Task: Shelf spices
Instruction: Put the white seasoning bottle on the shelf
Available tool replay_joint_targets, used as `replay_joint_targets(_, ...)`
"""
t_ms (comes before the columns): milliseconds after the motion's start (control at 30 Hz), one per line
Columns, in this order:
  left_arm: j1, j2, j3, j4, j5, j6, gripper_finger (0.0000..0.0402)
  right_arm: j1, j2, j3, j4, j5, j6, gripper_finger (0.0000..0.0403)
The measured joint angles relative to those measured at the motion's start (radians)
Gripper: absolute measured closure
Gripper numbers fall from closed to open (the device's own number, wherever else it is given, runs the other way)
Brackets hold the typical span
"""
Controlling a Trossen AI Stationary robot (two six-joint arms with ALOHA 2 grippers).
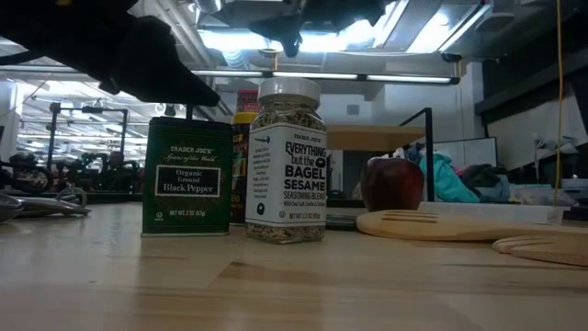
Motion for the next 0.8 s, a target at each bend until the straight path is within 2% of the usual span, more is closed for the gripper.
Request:
replay_joint_targets(100, -0.001, 0.000, 0.000, 0.001, 0.000, 0.001, 0.0163, 0.086, 0.000, 0.000, -0.089, 0.076, -0.031, 0.0047)
replay_joint_targets(267, -0.001, 0.000, 0.000, 0.000, -0.004, 0.002, 0.0163, 0.243, 0.021, -0.012, -0.213, 0.266, -0.090, 0.0047)
replay_joint_targets(433, -0.009, 0.000, 0.000, 0.000, -0.006, 0.003, 0.0163, 0.370, 0.042, -0.099, -0.164, 0.451, -0.103, 0.0047)
replay_joint_targets(567, -0.024, 0.000, 0.000, 0.000, -0.008, 0.008, 0.0163, 0.425, 0.064, -0.179, -0.078, 0.598, -0.091, 0.0047)
replay_joint_targets(667, -0.035, 0.000, 0.000, 0.002, -0.032, 0.006, 0.0163, 0.435, 0.082, -0.222, 0.025, 0.623, -0.073, 0.0047)
replay_joint_targets(800, -0.045, 0.000, 0.000, 0.004, -0.039, -0.002, 0.0163, 0.432, 0.108, -0.243, 0.125, 0.605, -0.050, 0.0047)
